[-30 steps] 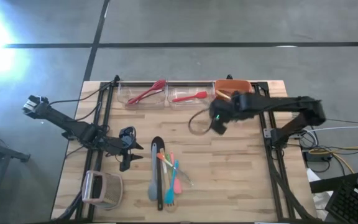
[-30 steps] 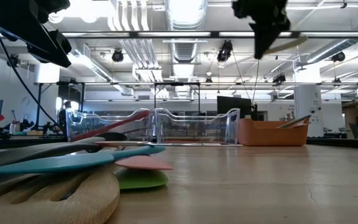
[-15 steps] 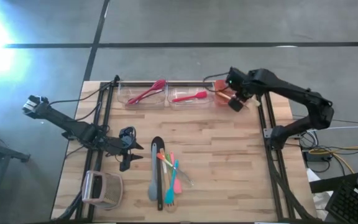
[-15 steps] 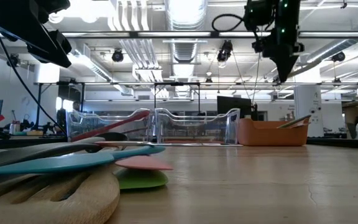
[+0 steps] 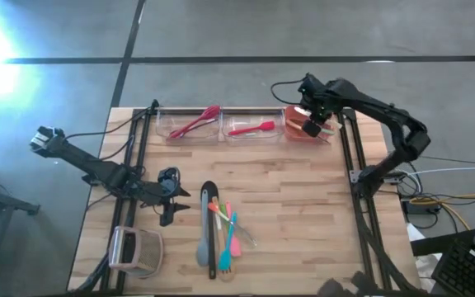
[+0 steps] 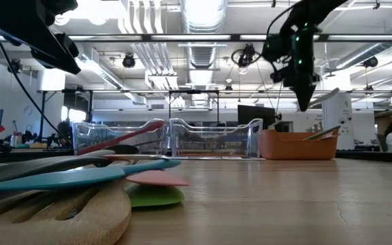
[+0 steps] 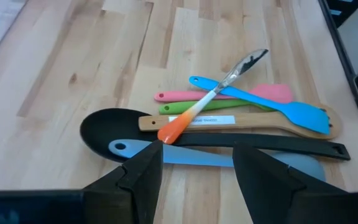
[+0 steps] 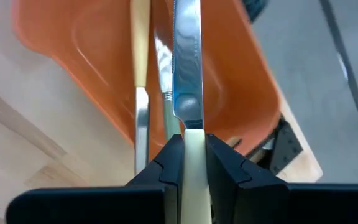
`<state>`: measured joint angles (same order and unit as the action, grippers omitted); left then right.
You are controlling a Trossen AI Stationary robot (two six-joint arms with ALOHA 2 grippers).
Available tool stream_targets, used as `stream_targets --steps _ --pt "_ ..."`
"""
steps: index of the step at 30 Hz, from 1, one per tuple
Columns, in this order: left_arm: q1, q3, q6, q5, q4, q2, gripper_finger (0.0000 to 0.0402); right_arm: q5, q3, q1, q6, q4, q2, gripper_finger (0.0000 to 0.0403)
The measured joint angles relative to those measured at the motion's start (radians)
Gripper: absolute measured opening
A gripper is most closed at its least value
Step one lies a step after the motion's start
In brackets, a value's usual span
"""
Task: Pick & Place Kitchen Items
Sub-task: Put the white knife into the orange bin
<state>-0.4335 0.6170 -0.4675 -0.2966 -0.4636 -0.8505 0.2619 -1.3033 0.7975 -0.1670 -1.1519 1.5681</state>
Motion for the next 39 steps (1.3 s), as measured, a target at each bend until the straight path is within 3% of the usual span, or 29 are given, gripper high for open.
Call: stream_targets --steps 10,33,39 --pt "0.0 0.0 -0.013 -0.005 0.0 0.0 0.0197 -0.022 0.0 0.052 -0.085 0.035 0.17 0.0033" --pt "0.0 0.0 -0.012 -0.02 0.0 0.0 0.0197 -0.141 0.0 0.094 -0.151 0.079 0.229 0.0033" --pt "0.0 0.0 -0.012 -0.02 0.0 0.0 0.0197 -0.14 0.0 0.094 -0.148 0.08 0.229 0.0077"
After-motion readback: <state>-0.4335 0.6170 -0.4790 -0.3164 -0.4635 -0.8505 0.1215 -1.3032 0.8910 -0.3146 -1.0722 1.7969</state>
